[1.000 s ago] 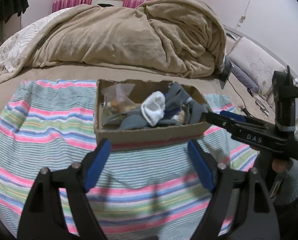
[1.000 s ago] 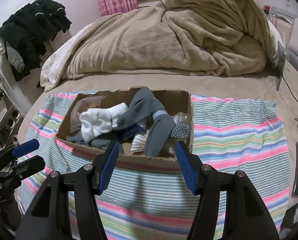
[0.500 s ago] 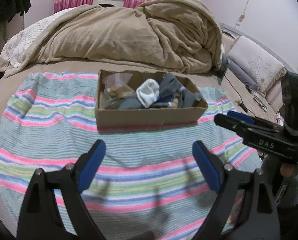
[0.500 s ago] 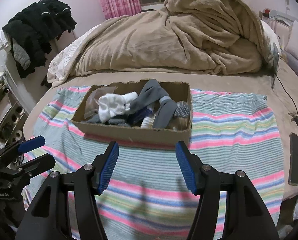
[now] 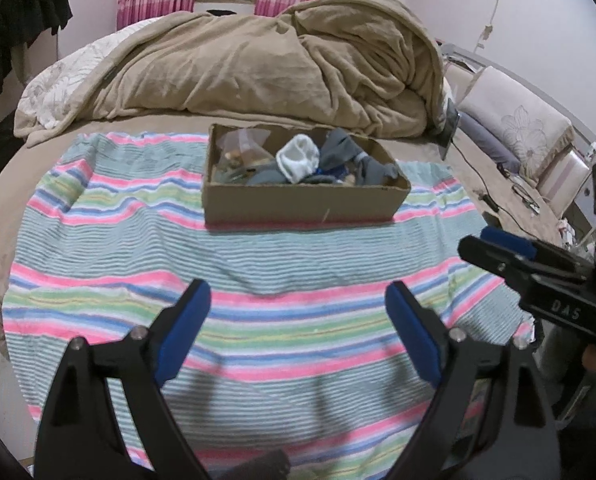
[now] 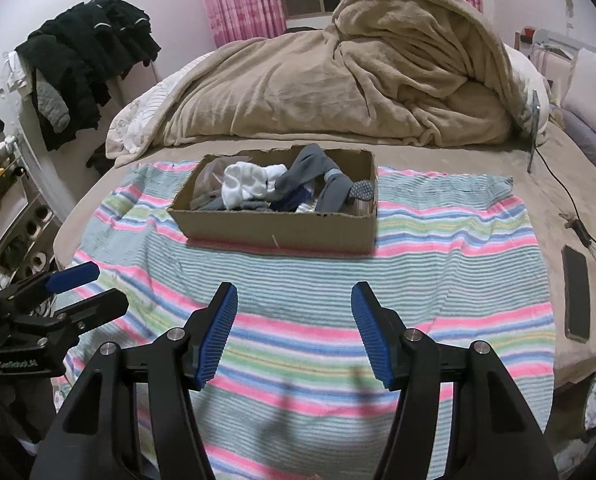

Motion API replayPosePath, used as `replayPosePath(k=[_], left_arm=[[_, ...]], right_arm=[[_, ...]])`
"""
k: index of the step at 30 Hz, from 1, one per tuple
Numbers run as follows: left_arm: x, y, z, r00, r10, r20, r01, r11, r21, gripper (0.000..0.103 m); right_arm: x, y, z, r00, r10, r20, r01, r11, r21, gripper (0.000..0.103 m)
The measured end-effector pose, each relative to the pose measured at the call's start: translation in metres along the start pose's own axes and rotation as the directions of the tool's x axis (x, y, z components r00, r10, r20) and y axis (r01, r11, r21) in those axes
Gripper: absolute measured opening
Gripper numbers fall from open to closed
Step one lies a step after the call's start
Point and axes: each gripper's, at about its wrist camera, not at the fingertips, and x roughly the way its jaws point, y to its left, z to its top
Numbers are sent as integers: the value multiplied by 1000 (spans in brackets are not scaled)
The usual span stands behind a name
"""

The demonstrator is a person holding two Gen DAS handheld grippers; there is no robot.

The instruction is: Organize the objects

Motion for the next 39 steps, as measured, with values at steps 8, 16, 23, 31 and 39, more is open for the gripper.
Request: replayPosePath(k=[8, 16, 23, 31, 39], left_arm=[[-15, -7, -8, 998, 7, 59, -10, 999, 51, 97], [-17, -12, -14, 997, 7, 76, -12, 998, 65, 98], [-20, -9, -15, 996, 22, 89, -28, 998, 56, 98], [-11, -8, -11, 996, 31, 84, -36, 998, 55, 98], [1, -5, -8, 997, 29, 75, -33, 998, 53, 98]], right_arm=[[-23, 6, -15, 998, -9, 60, 10, 1000, -6, 63], [-25, 6, -23, 997, -18, 75, 19, 1000, -13, 64], [-21, 4, -25, 997, -13, 70, 15, 1000, -17, 64], [-15, -1, -20, 998, -3, 68, 4, 1000, -15, 64], [-1, -7, -16, 999, -4, 46, 5, 1000, -7, 64]])
